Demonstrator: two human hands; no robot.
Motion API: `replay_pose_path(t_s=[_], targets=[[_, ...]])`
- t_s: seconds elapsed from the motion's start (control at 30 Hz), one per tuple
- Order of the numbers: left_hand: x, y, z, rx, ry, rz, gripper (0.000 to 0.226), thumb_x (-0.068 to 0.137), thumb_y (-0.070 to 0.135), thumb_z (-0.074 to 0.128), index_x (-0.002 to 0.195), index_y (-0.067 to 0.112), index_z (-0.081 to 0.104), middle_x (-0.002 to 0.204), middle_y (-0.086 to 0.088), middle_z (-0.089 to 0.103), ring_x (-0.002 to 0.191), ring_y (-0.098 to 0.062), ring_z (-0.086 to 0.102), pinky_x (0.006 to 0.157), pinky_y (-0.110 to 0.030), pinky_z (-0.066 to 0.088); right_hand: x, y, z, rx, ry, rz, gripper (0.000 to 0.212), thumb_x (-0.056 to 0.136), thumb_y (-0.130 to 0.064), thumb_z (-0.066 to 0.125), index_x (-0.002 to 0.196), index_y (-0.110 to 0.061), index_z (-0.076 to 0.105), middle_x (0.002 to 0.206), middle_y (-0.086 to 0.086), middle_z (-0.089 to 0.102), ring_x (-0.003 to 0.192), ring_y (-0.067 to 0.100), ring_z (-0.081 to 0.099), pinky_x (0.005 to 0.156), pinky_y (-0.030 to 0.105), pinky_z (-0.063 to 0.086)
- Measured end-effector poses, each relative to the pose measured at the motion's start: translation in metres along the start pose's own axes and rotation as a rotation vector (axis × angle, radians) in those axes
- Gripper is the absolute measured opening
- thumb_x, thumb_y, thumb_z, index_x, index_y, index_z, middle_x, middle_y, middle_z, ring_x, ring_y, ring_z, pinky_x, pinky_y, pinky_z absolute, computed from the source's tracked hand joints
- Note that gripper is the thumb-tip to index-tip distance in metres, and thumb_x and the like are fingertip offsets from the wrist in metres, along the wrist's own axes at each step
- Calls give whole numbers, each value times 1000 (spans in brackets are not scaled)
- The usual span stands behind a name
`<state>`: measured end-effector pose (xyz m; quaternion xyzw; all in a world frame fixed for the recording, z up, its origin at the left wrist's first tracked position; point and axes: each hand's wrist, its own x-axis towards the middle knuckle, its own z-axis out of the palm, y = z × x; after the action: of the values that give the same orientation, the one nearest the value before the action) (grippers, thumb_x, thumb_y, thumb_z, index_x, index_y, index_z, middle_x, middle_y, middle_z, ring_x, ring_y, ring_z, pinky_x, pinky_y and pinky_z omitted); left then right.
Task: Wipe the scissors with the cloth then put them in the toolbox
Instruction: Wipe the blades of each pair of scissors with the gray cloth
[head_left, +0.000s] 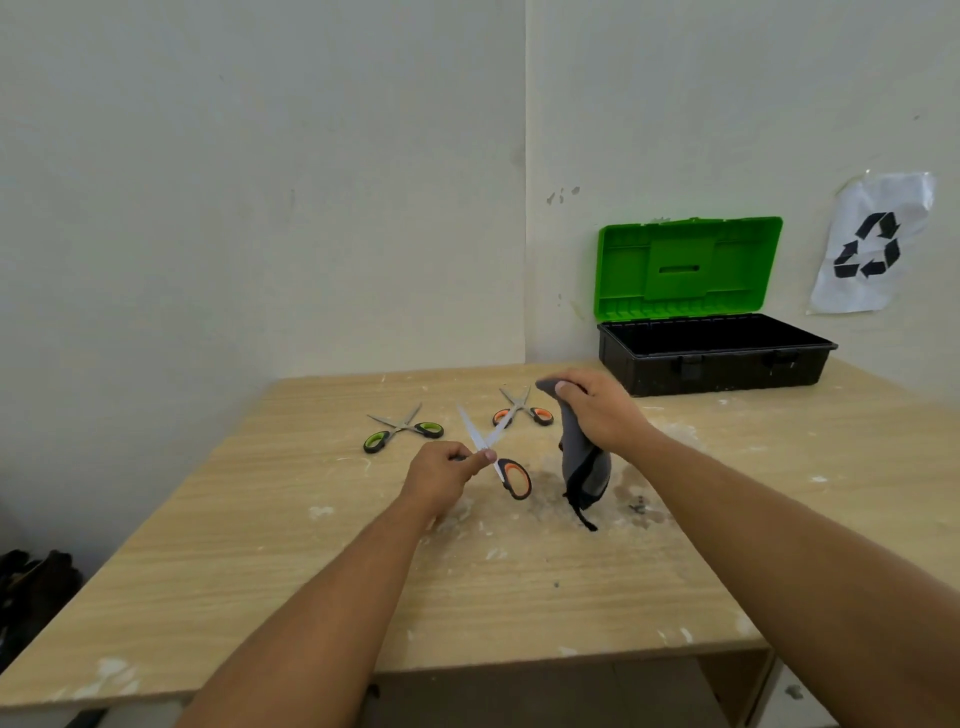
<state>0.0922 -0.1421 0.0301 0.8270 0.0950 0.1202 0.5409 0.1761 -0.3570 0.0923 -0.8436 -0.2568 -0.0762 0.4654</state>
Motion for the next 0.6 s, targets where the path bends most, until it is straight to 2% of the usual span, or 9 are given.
replay_pose_path(t_s=[0.07, 0.13, 0.2, 0.3, 0.4, 0.43, 0.53, 0.6], targets=[[1, 1, 2, -34, 36, 4, 45, 85, 44, 75, 67, 9, 53, 60, -3, 38, 52, -16, 31, 60, -32, 28, -6, 2, 6, 125, 20, 81, 31, 98, -14, 49, 109, -24, 76, 104, -18, 72, 102, 1, 64, 82, 13, 45], [1, 3, 4, -41, 45, 19, 44, 84, 46, 75, 72, 9, 54, 62, -2, 36, 52, -16, 30, 62, -34, 27, -12, 7, 14, 237, 42, 149, 26, 97, -17, 53, 104, -24, 77, 101, -15, 73, 101, 4, 65, 83, 19, 49], [1, 5, 6, -46, 47, 31, 46, 79, 48, 79, 70, 14, 50, 62, 3, 33, 51, -13, 27, 57, -31, 24, -18, 13, 21, 308, 73, 187, 15, 93, -24, 64, 97, -27, 78, 97, -10, 75, 98, 9, 67, 81, 24, 52], [0, 6, 7, -4, 76, 57, 43, 74, 45, 84, 66, 21, 50, 60, 10, 36, 50, -9, 31, 53, -26, 25, -24, 16, 27, 352, 70, 211, 11, 86, -27, 75, 92, -35, 77, 97, -10, 75, 96, 10, 68, 75, 24, 52], [-1, 6, 7, 43, 82, 86, 38, 75, 43, 84, 74, 15, 59, 66, 4, 44, 58, -13, 38, 57, -29, 31, -27, 9, 25, 208, 59, 56, 22, 91, -26, 67, 93, -47, 72, 97, -28, 70, 96, -7, 63, 74, 8, 46], [-1, 7, 7, 60, 82, 103, 38, 75, 42, 84, 74, 15, 58, 66, 3, 44, 59, -14, 38, 58, -30, 30, -28, 5, 24, 128, 28, -21, 24, 93, -25, 65, 97, -48, 71, 100, -28, 69, 97, -10, 61, 75, 5, 43], [-1, 10, 9, 105, 69, 155, 40, 76, 42, 83, 72, 14, 56, 64, 2, 44, 58, -15, 37, 57, -30, 29, -27, -6, 27, -39, -106, -200, 23, 95, -25, 61, 111, -36, 74, 103, -10, 63, 96, -2, 57, 78, 6, 40], [-2, 12, 10, 117, 75, 184, 42, 77, 44, 83, 71, 13, 54, 61, 4, 41, 52, -8, 34, 52, -24, 25, -24, -11, 31, -137, -159, -241, 25, 97, -25, 60, 116, -31, 73, 97, -5, 56, 90, 0, 52, 74, 9, 38]])
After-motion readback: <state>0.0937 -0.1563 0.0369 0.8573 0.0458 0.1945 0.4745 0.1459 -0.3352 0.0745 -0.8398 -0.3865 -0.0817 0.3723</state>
